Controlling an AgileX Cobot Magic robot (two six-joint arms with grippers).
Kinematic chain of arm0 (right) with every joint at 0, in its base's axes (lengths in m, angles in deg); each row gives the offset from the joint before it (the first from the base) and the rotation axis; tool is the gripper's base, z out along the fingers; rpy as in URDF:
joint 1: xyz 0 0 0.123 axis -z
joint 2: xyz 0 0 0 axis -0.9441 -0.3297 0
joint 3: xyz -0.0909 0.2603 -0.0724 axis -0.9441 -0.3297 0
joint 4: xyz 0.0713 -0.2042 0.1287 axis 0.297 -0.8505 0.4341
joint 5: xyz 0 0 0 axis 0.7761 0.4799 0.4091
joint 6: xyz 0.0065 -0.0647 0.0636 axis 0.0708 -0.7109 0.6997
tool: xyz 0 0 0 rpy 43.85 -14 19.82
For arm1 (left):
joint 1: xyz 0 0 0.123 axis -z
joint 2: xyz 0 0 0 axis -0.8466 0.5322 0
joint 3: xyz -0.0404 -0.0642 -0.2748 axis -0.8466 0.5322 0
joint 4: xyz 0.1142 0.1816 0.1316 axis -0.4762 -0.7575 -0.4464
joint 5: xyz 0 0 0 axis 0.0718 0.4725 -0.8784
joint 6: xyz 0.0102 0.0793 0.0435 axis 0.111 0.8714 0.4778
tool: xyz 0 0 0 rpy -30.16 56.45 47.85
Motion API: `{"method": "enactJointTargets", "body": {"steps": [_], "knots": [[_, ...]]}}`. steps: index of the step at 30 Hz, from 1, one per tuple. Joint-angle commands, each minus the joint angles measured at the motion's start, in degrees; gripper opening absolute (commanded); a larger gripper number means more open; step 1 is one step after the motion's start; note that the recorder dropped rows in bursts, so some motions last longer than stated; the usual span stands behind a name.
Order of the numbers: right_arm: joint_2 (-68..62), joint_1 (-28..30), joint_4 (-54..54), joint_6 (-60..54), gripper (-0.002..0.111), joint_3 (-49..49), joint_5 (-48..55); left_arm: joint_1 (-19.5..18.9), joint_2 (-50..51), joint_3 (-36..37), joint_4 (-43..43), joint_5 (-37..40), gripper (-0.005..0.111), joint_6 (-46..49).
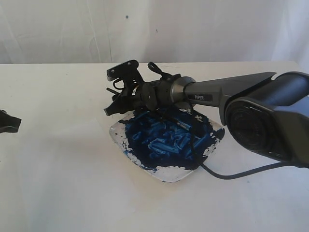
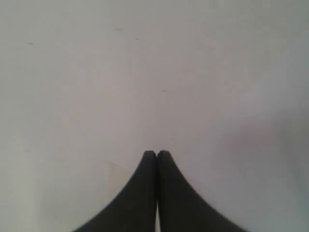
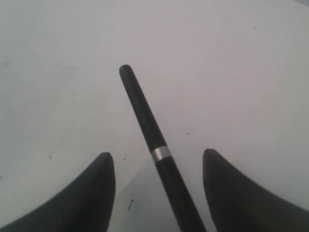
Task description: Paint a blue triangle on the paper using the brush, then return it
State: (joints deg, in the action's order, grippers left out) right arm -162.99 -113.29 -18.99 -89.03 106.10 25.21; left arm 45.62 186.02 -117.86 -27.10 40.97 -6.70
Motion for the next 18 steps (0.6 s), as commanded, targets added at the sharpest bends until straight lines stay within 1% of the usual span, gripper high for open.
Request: {"method": "enactJointTargets", "body": {"steps": [1,10,18], "knots": [[-0.07,0.28,-0.15,0.02,0.051,0.34,0.08,-0.19,0.72,0.29,1.48,5.82,0.000,3.56],[-0.07,0.28,-0.15,0.02,0.051,0.34,0.20,-0.19,3.87,0.29,1.41,9.27,0.000,3.90],[-0.07,0.28,-0.15,0.02,0.051,0.34,0.08,-0.19,4.53,0.29,1.14,9.17,0.000,3.90]]}}
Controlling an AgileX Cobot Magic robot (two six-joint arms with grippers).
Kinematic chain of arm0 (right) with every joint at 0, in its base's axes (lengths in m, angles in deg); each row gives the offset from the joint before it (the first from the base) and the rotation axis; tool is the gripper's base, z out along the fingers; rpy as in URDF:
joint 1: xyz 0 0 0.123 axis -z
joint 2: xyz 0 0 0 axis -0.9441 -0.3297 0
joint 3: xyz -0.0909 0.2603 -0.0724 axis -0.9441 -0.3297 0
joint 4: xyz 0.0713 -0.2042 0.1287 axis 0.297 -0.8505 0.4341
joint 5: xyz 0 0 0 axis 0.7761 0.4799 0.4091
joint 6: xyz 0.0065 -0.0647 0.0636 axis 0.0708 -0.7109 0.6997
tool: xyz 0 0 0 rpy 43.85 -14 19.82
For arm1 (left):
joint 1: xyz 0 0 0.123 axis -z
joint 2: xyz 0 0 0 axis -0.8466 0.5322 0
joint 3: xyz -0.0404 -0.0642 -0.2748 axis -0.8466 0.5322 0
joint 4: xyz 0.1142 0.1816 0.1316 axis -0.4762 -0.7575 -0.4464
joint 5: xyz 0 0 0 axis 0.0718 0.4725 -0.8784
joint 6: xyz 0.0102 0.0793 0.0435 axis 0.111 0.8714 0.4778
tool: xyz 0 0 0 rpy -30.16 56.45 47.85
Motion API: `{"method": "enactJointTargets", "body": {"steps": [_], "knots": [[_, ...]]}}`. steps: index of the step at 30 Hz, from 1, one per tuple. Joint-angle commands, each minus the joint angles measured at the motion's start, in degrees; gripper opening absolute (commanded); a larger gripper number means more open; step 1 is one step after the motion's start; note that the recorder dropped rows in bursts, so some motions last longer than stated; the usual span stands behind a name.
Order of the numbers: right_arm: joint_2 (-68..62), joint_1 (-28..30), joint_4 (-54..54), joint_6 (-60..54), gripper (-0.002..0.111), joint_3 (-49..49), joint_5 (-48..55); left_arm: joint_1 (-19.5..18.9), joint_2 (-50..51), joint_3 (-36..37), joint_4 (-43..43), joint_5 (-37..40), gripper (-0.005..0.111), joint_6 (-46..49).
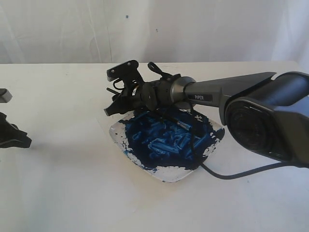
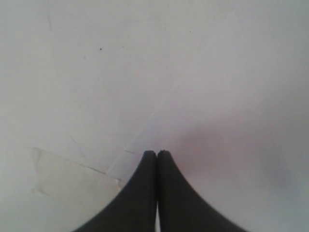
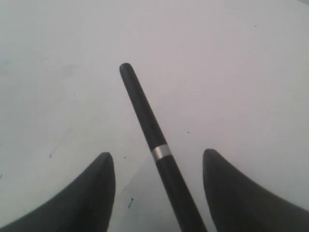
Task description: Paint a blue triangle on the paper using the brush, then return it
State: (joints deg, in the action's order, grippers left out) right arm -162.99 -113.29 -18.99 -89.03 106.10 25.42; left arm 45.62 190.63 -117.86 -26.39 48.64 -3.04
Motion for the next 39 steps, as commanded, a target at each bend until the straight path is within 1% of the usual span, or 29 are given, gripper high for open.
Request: {"method": "enactJointTargets", "body": {"steps": [1,9,14,24,29,31,34,39], "knots": [[-0.07,0.28,-0.15,0.02,0.051,0.34,-0.12,-0.19,-0.08,0.29,0.43,1.50,0.000,0.24],[-0.07,0.28,-0.15,0.02,0.051,0.34,-0.12,-0.19,0.14,0.29,0.31,1.82,0.000,0.24],[-0.07,0.31,-0.15,0.02,0.051,0.34,-0.35,-0.19,0.14,0.29,-1.67,2.60,0.000,-0.20],[-0.07,0.75,-0.15,0.02,0.051,0.34,-0.35,-0.19,0.14,0.29,-2.44,2.60,0.000,-1.48],[-0.07,1.24,-0.15,0.02,0.051,0.34,1.26,-0.19,0.14,0.29,-3.67,2.74,0.000,-2.27],[-0.07,1.36,-0.15,0.02,0.049,0.34,1.26,-0.19,0.14,0.29,-4.48,3.20,0.000,-3.07],[-0.07,1.36,-0.15,0.02,0.041,0.34,1.52,-0.19,0.14,0.29,-4.60,3.51,0.000,-3.21],[-0.07,1.36,-0.15,0.02,0.041,0.34,1.53,-0.19,0.14,0.29,-5.72,3.50,0.000,-4.10]]}}
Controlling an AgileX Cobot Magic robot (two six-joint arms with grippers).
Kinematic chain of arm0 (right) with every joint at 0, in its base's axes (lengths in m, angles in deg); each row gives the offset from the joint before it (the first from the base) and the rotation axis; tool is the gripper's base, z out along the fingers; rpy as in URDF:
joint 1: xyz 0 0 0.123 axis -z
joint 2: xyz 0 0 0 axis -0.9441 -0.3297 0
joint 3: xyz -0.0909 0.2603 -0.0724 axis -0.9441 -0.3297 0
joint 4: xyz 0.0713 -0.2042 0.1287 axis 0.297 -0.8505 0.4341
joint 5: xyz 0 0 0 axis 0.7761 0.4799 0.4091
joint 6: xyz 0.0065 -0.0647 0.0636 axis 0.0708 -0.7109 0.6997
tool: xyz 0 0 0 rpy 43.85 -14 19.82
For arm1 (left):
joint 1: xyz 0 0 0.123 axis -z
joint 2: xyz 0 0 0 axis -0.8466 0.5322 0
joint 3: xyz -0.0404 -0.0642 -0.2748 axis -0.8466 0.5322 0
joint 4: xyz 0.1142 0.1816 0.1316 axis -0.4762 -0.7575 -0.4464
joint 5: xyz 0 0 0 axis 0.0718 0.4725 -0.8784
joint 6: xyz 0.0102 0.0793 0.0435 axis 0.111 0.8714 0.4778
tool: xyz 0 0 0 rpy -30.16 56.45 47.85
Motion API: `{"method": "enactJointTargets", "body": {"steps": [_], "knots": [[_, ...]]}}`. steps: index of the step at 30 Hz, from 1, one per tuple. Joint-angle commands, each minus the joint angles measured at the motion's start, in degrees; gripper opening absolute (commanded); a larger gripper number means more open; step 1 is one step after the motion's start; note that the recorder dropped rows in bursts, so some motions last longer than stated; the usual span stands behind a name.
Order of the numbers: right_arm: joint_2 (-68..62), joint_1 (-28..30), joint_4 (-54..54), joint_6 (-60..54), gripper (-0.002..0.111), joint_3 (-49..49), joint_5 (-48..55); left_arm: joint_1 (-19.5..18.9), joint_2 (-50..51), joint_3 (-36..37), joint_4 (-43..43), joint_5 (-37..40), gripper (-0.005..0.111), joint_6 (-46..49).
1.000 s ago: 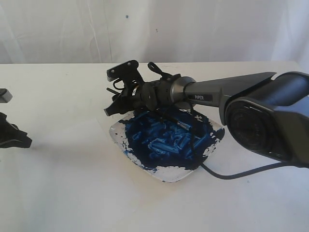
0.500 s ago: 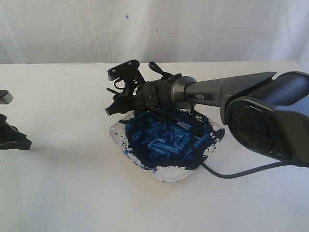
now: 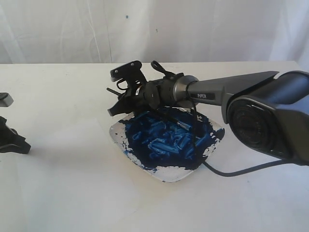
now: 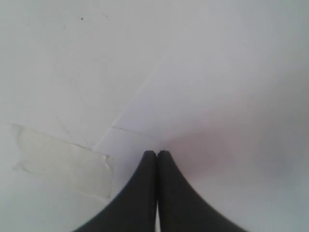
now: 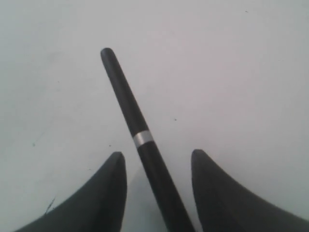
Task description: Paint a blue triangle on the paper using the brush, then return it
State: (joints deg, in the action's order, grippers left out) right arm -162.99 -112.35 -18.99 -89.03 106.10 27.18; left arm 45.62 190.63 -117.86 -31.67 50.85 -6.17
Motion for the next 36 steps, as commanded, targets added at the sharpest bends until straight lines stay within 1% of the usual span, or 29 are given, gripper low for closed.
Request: {"method": "enactJointTargets", "body": {"steps": [1,8,20,27,31,36], "knots": [[-0.07,0.42,-0.15,0.02,0.041,0.34,-0.23,-0.19,0.14,0.29,-0.43,1.29,0.000,-0.97],[-0.07,0.42,-0.15,0.02,0.040,0.34,-0.23,-0.19,0.46,0.29,-1.23,1.29,0.000,-1.85],[-0.07,0.42,-0.15,0.13,0.019,0.34,0.17,-0.19,0.46,0.29,-1.23,0.92,0.000,-1.85],[-0.07,0.42,-0.15,2.02,0.010,0.34,0.17,-0.19,0.46,0.29,-1.23,0.92,0.000,-1.85],[-0.07,0.42,-0.15,2.02,0.007,0.34,0.17,-0.19,0.46,0.29,-1.23,0.82,0.000,-1.85],[0.25,0.42,-0.15,2.02,0.007,0.34,0.17,-0.19,0.46,0.29,-1.23,0.22,0.000,-1.85]]}}
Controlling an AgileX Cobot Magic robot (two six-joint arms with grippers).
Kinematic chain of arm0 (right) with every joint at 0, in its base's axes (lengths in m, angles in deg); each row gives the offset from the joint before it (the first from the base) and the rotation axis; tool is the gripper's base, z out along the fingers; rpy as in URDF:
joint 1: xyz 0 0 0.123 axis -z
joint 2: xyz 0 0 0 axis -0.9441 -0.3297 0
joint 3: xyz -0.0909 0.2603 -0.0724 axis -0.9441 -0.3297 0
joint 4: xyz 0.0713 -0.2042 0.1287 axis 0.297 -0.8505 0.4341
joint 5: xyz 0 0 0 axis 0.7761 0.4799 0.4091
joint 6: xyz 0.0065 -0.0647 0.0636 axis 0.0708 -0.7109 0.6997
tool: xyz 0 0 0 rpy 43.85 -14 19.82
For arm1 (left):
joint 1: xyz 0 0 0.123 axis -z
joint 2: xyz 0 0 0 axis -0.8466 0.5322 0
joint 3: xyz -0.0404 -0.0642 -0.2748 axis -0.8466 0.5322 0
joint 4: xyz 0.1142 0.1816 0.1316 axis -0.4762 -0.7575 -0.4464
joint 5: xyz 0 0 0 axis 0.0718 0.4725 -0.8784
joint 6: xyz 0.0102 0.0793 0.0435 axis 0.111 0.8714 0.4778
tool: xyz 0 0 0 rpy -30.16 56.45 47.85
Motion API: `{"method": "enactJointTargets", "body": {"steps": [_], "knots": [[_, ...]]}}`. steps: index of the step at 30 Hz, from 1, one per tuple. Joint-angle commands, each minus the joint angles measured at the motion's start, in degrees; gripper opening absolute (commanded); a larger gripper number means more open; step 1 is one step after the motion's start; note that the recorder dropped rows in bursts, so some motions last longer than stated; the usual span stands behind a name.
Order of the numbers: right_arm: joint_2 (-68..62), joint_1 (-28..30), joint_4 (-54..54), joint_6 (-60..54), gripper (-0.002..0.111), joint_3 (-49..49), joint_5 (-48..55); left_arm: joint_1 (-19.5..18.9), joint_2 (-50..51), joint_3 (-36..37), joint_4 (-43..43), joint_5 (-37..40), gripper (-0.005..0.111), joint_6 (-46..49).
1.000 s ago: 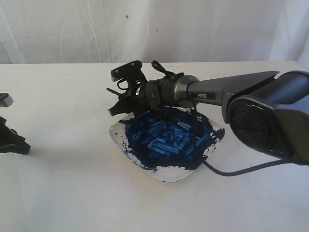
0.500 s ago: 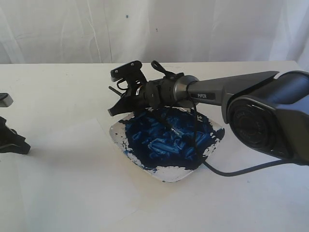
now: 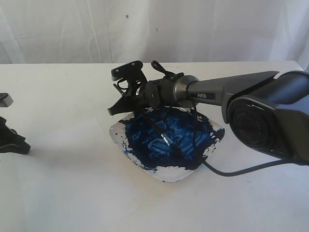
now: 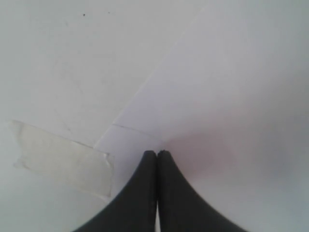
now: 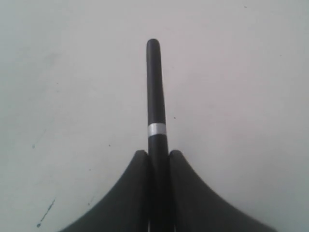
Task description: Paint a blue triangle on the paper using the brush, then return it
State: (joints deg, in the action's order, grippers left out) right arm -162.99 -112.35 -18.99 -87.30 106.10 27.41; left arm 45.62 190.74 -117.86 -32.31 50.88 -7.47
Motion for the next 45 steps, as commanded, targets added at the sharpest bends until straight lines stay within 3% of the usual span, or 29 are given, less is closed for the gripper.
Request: {"method": "enactJointTargets", "body": {"steps": [1,22,27,33,37,41,45], "knots": [[0.29,0.42,-0.15,0.29,0.007,0.34,0.22,-0.19,0.34,0.29,-0.59,0.18,0.000,-0.55],[7.56,0.42,-0.15,-0.04,0.000,0.34,-0.80,-0.19,0.34,0.29,2.26,-0.39,0.000,-0.55],[7.72,-0.53,-0.05,1.16,0.000,0.23,-4.95,-0.19,0.34,0.29,2.26,-0.68,0.000,-0.55],[7.72,-2.50,0.07,13.22,0.000,-2.73,-24.21,-0.19,0.34,0.29,2.47,-0.65,0.000,-0.55],[7.82,-2.50,3.74,25.55,0.000,-8.47,-43.57,-0.19,0.34,0.29,2.47,-0.76,0.000,-0.55],[7.82,-2.38,4.04,26.14,0.000,-12.97,-52.53,-0.19,0.34,0.29,3.44,-1.77,0.000,-0.55],[7.94,-2.38,8.00,29.21,0.000,-20.16,-68.83,-0.19,0.34,0.29,3.80,-2.03,0.000,-0.55]]}}
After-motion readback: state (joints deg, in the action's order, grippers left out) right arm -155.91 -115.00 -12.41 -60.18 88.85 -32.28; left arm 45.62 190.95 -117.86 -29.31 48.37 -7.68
